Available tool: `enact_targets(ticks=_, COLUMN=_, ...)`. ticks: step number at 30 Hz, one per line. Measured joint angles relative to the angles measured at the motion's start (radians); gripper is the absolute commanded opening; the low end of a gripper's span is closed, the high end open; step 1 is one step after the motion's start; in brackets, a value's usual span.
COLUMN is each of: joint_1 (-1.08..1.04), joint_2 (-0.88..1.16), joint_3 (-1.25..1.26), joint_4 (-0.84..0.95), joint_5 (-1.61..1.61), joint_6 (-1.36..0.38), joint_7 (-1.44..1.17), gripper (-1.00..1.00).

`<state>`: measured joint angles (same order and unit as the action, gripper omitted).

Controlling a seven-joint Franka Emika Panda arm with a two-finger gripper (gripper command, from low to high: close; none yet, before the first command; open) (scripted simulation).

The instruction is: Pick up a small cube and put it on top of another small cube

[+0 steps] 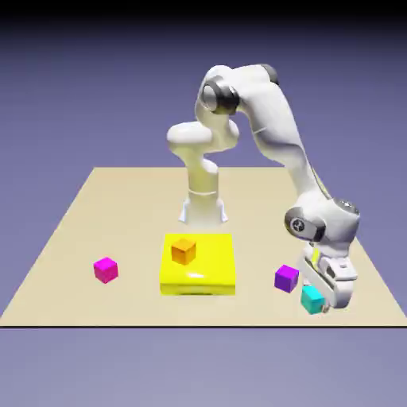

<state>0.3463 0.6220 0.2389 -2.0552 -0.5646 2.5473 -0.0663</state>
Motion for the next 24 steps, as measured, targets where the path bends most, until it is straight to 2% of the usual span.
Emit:
enact_targets(ticks=4, joint_1=-0.038, joint_2=-0.145, joint_3=0.071, joint_4=-0.029, joint_5=0.086, joint_6=-0.112, joint_7=-0.061, gripper=-1.00)
enact_targets(ticks=24, joint_1=-0.238, joint_2=-0.870, joint_3=-0.417, joint_4=-0.548, joint_5=0.375, joint_6=-0.345, joint_7=0.487, gripper=-1.00)
